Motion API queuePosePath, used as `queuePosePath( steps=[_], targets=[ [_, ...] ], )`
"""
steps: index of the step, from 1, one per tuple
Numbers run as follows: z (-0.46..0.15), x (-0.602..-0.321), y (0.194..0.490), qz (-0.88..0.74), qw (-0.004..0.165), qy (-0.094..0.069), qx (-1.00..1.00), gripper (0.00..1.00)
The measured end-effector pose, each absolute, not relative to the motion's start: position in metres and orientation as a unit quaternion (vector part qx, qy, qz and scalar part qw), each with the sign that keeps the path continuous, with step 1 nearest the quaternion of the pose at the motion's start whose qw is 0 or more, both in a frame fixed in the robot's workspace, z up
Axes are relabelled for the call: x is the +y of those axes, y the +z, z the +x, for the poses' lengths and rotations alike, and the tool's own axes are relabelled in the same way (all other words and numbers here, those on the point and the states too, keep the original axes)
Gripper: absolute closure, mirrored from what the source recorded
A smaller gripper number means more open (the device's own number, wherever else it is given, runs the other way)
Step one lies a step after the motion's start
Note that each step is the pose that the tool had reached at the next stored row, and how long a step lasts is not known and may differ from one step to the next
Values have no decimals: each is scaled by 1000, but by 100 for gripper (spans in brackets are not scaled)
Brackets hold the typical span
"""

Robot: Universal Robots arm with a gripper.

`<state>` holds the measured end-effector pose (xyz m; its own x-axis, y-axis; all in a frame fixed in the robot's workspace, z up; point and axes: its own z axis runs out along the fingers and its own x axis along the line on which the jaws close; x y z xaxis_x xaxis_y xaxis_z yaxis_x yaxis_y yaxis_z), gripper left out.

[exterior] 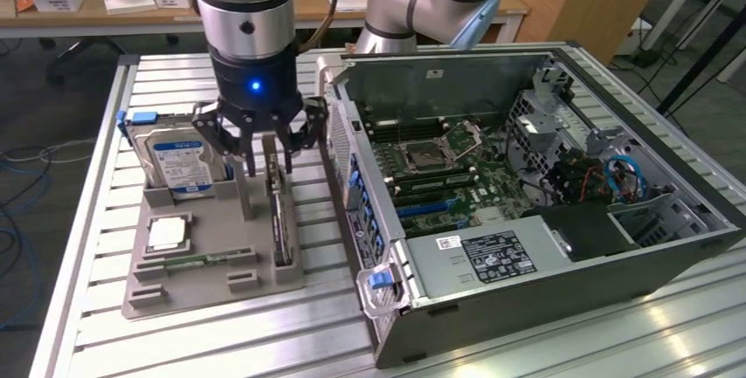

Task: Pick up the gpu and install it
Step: 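Pick up the gpu and move the gpu toward the slot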

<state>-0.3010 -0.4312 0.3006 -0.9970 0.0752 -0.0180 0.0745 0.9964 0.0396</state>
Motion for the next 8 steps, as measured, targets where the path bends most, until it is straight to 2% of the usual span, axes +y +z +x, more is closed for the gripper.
queuePosePath(
  steps=[8],
  targets=[
    [-301,-433,293,37,10,20,999,51]
  ],
)
